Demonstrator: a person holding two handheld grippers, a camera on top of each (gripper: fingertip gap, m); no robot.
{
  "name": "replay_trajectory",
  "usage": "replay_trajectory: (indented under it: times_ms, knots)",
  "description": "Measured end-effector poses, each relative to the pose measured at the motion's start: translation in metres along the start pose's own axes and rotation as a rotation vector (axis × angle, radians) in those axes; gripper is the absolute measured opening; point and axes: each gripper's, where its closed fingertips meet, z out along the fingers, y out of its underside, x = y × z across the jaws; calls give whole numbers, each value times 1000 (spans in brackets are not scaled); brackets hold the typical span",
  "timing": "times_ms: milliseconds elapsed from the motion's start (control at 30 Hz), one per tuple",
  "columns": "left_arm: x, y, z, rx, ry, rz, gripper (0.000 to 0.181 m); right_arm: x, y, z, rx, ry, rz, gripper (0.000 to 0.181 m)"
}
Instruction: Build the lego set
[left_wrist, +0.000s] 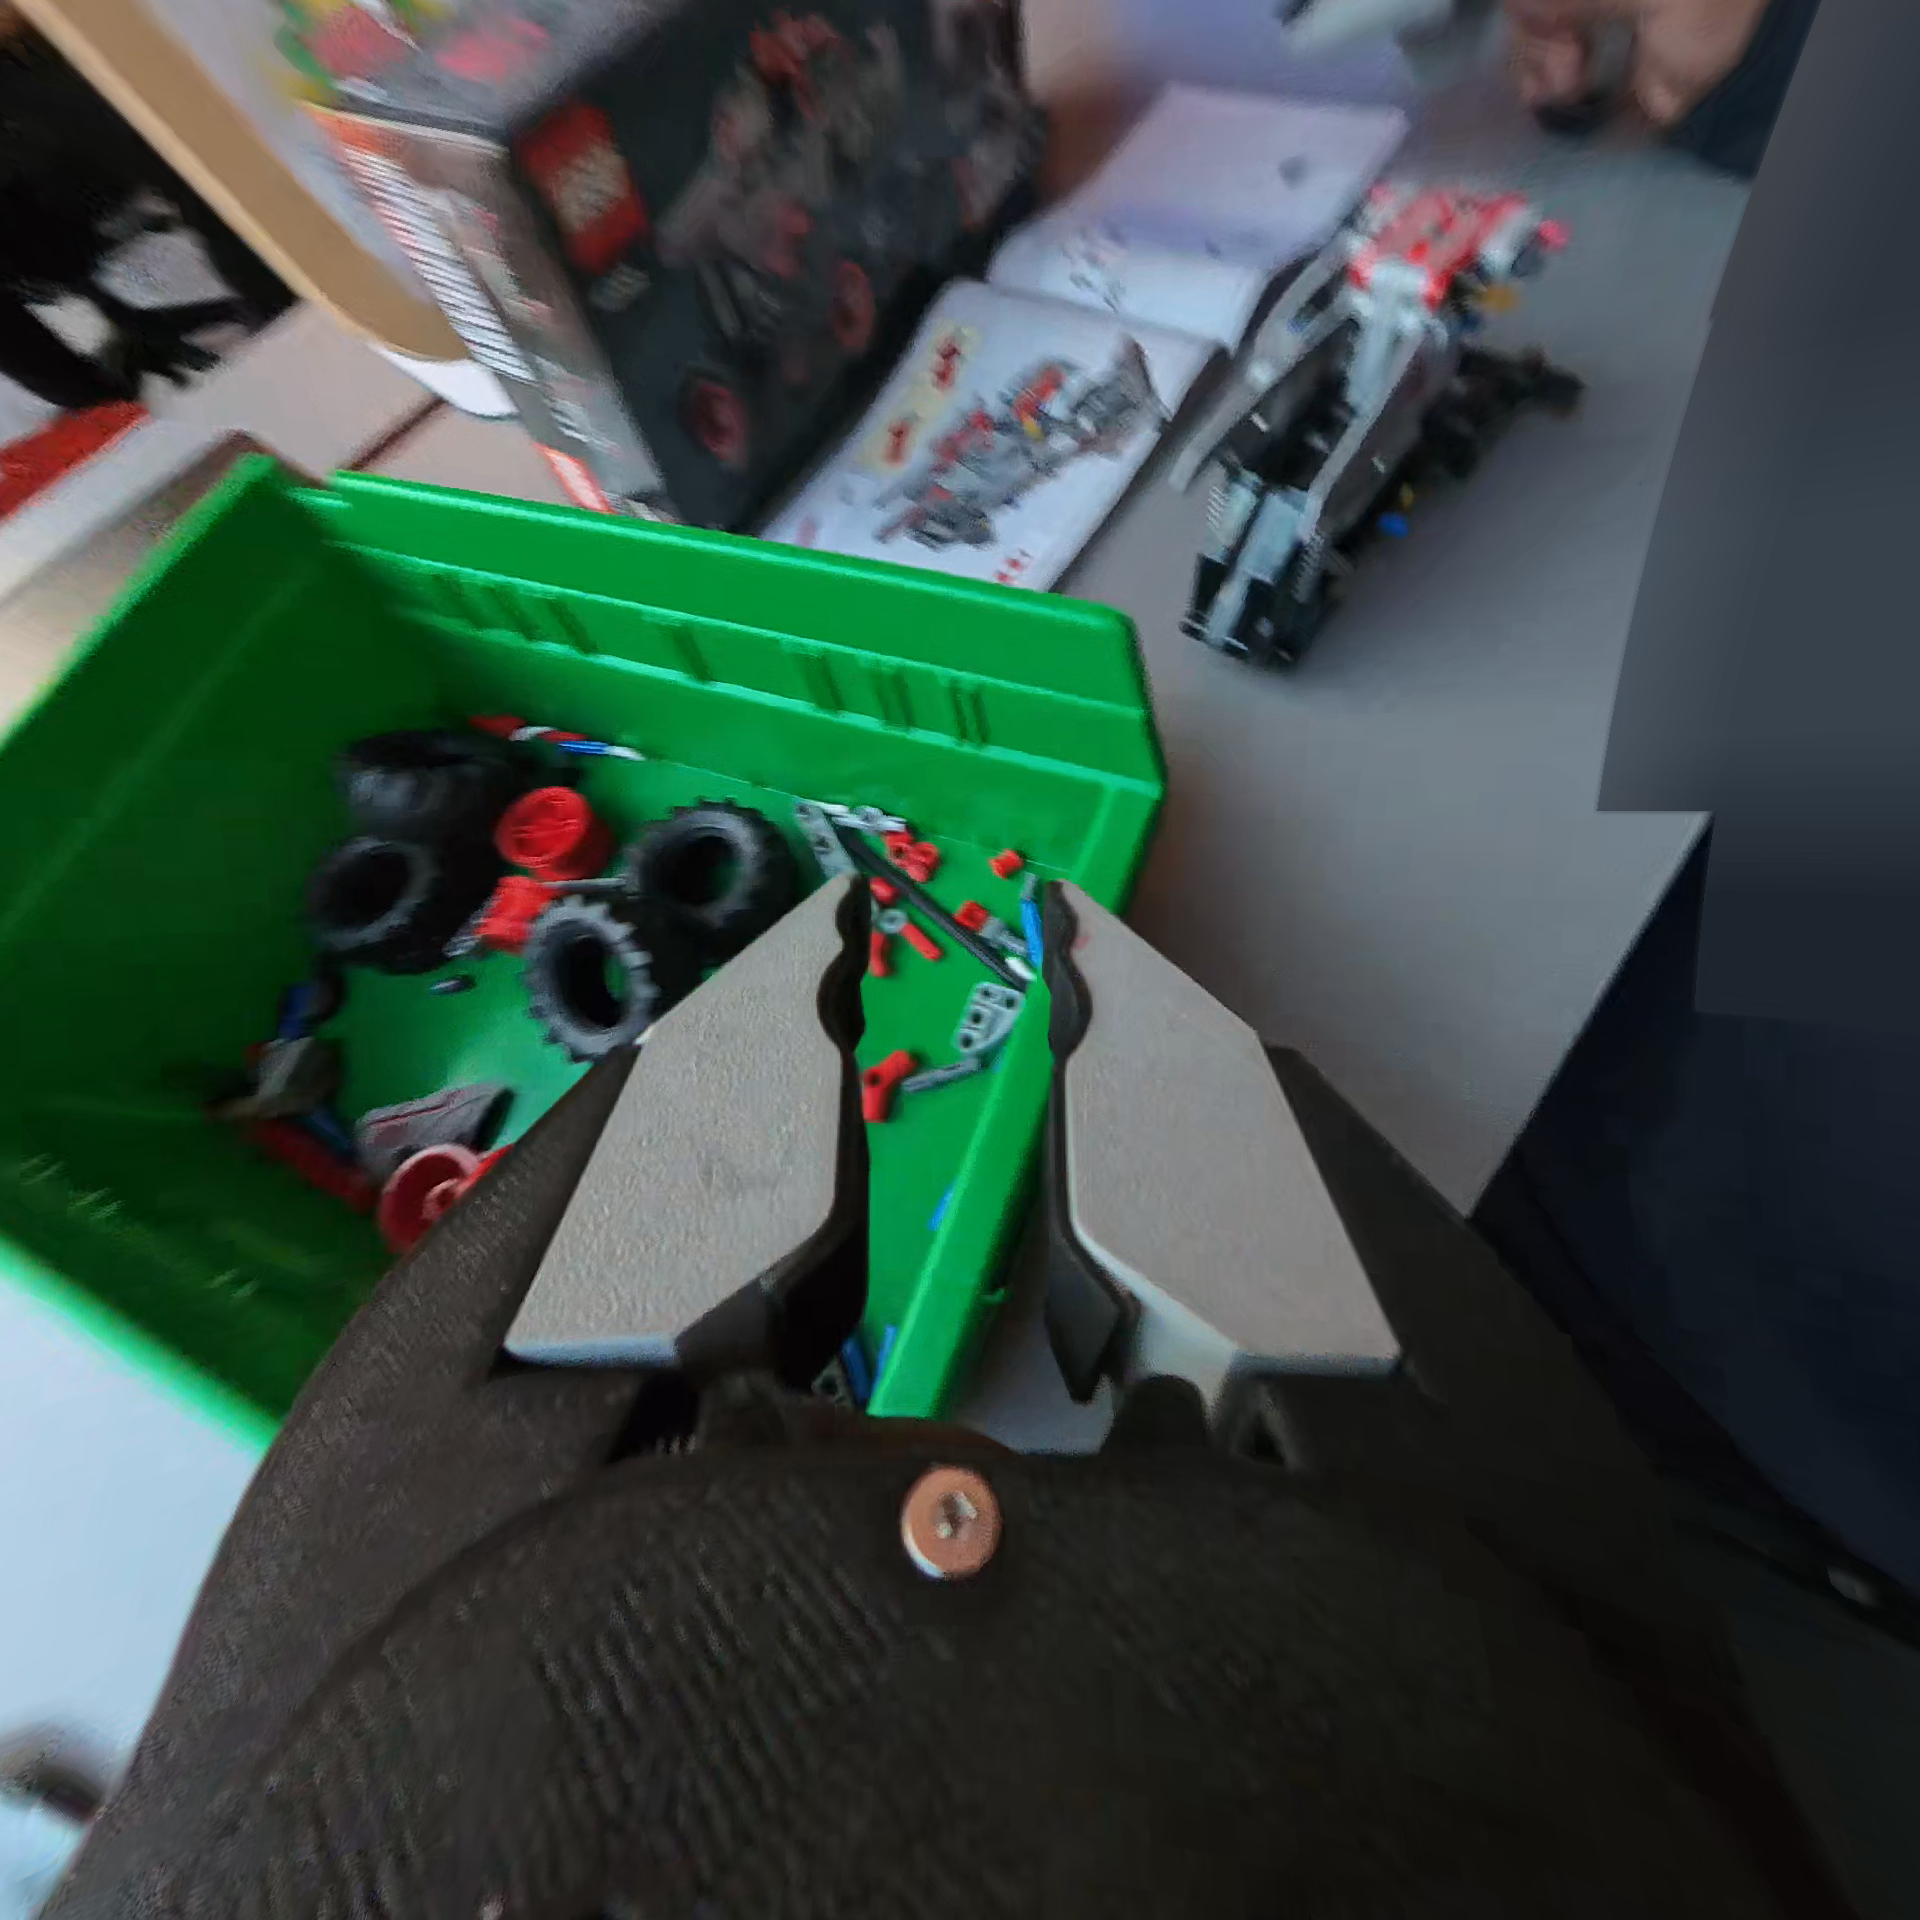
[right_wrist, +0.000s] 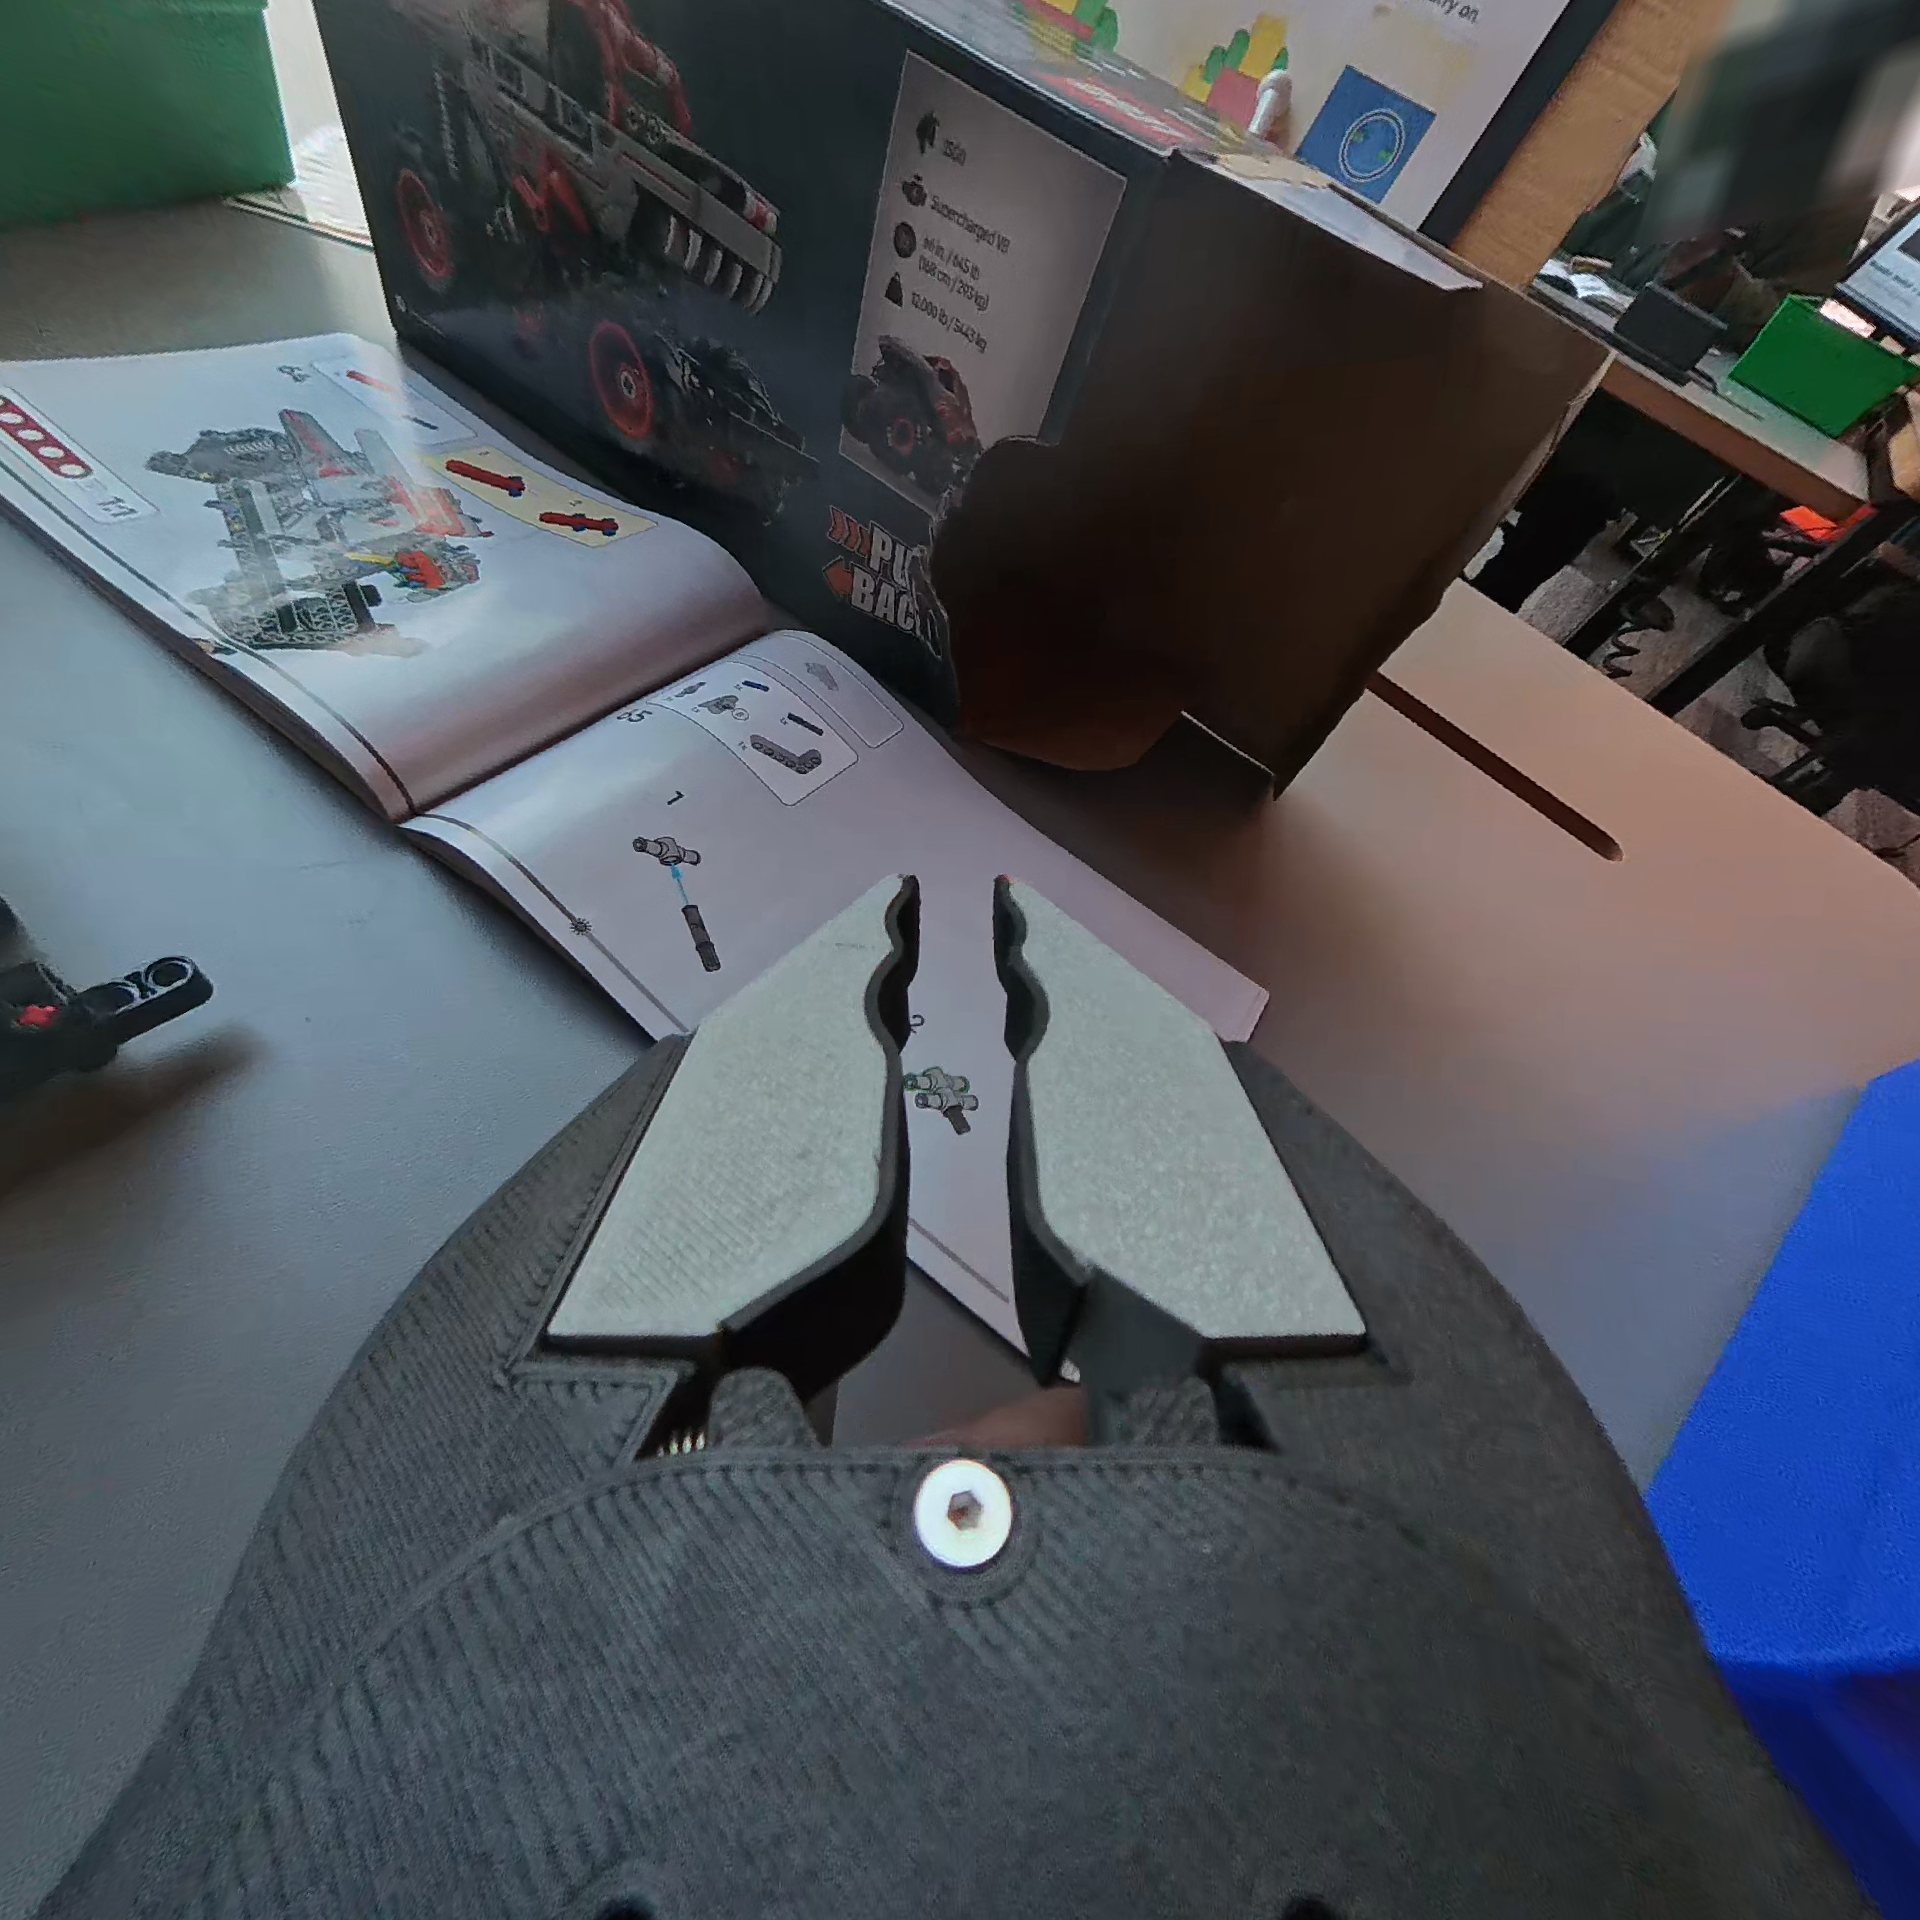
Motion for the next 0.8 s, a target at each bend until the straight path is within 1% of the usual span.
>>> replay_trajectory:
  times_ms: [67,167,367,500,567,700,800]
  knots:
    - [-26,-5,-16,39,-98,-50,28,1,-1,0,5,8,-6,11]
    - [-59,2,-26,32,-235,-92,28,3,-2,0,11,23,-11,11]
    - [-74,35,-13,-91,-363,1,27,9,-3,-2,24,48,-3,11]
    - [-101,45,-15,-163,-504,19,7,11,-3,-3,32,45,10,11]
    - [-109,50,-13,-194,-515,23,0,11,-4,-3,36,34,20,10]
    - [-109,47,-11,-177,-483,-35,0,12,-5,-6,51,14,49,11]
    - [-109,46,-12,-164,-482,-48,0,14,-6,-8,66,3,81,11]
